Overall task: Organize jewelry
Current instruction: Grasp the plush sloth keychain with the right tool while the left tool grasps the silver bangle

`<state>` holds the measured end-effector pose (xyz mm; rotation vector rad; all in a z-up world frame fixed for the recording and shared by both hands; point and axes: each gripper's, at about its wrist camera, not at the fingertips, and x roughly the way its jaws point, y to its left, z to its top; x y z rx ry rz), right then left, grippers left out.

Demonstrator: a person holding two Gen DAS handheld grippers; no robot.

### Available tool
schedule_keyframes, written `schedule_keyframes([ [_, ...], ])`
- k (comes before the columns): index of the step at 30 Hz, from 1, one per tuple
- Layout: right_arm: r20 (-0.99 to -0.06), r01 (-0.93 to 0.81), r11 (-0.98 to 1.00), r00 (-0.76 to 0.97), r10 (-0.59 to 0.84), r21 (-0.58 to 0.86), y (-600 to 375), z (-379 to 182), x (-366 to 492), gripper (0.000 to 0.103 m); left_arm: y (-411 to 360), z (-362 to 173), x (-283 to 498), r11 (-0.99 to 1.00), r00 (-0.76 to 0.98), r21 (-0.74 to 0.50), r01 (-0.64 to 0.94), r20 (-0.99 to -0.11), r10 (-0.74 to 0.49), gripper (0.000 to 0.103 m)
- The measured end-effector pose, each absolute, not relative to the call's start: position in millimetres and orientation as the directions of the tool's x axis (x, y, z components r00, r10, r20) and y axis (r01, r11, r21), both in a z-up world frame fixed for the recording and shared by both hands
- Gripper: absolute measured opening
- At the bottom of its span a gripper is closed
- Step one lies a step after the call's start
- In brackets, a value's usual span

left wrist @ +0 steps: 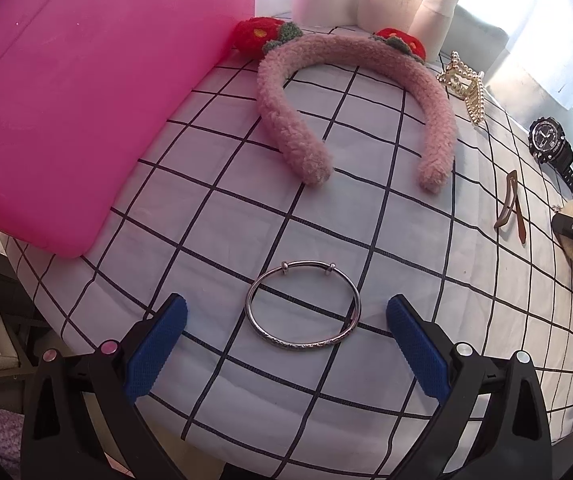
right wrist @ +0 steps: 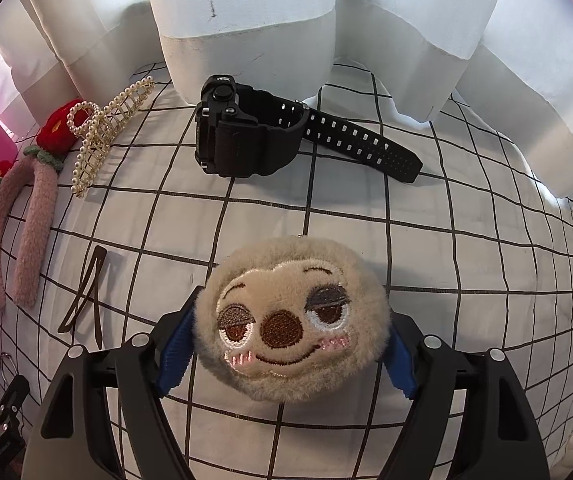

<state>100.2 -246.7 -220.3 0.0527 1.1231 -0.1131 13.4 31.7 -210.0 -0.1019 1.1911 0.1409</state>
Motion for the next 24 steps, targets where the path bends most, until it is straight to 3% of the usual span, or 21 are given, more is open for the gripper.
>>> schedule_keyframes([
  [7,-0.895,0.096,0.995,0.444,-0.054,-0.012,-246.9,-219.5,90.7,0.073,35.3,-209.1,14.4,0.989,0.35,-0.013,-0.148,-0.936,0.04,0.096],
  [11,-0.892,0.088,0.996,0.448,-0.053,-0.015,-244.0,-218.1,85.0,0.067,38.3,-207.2,14.6,0.987,0.347,-0.013,-0.159,-0.937,0.044,0.091],
  [14,-0.893,0.083,0.996,0.448,-0.051,-0.015,-242.9,-217.6,84.8,0.063,40.9,-204.1,12.7,0.988,0.357,-0.012,-0.157,-0.933,0.046,0.081],
  [18,-0.891,0.085,0.996,0.452,-0.047,-0.01,-241.1,-217.3,82.2,0.06,42.2,-196.4,12.7,0.99,0.366,-0.009,-0.141,-0.929,0.044,0.054],
  [24,-0.887,0.088,0.996,0.46,-0.035,0.006,-239.7,-215.7,76.1,0.058,40.9,-195.1,14.2,0.99,0.362,-0.019,-0.138,-0.932,0.033,0.053],
])
